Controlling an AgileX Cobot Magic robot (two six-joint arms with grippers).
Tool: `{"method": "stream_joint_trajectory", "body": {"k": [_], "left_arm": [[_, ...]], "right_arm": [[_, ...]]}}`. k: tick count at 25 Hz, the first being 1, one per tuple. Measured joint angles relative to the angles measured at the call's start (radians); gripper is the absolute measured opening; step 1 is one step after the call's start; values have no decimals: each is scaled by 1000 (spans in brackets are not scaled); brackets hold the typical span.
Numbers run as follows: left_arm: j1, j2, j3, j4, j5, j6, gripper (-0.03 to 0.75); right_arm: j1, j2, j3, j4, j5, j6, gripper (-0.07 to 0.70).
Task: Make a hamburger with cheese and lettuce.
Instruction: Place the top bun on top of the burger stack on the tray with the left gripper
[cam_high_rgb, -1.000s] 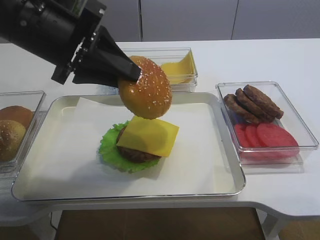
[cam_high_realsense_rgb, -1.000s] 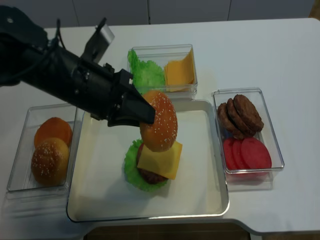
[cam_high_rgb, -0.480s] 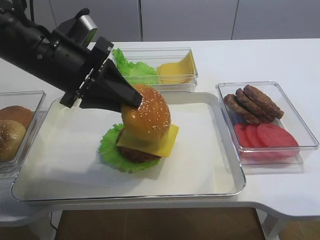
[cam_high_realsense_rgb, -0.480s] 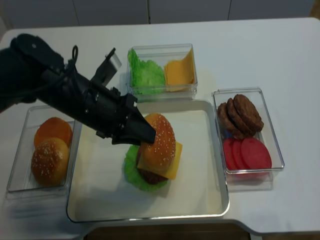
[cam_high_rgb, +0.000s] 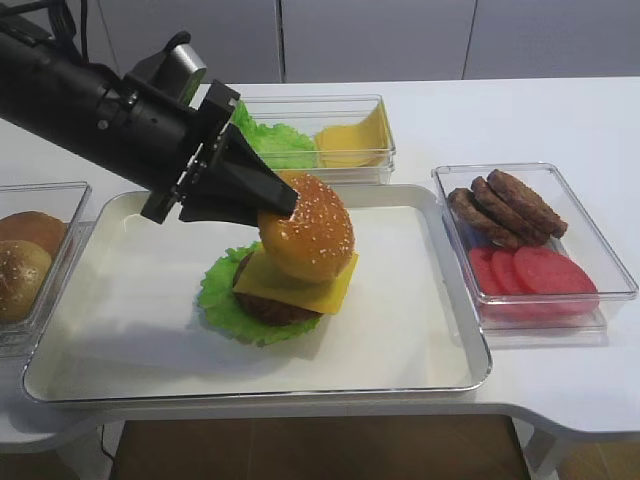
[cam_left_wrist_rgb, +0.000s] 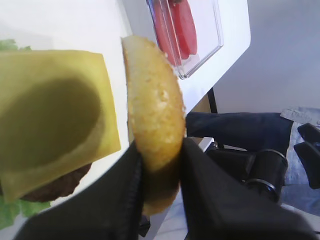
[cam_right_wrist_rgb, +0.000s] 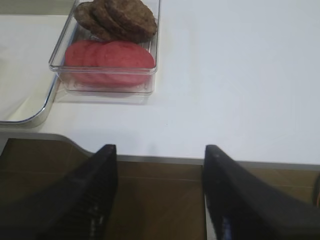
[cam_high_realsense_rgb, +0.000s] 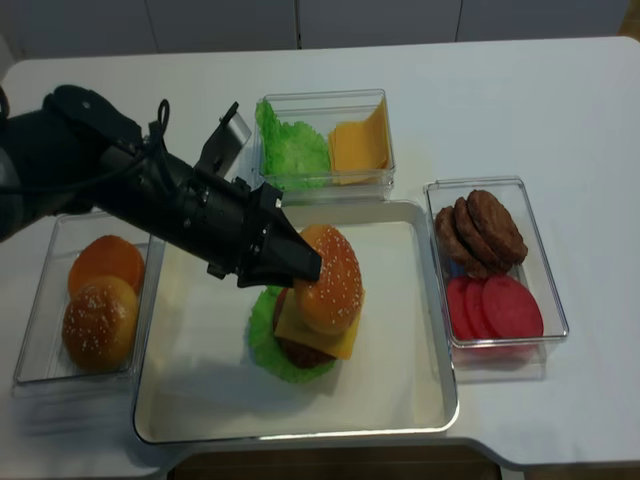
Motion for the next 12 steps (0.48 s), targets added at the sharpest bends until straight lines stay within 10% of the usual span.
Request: {"method": "stream_joint_trajectory", "body": {"k": [12], "left_arm": [[0,1,0,29,0,-15,157]], "right_arm": [[0,0,0,0,0,0,431]]}}
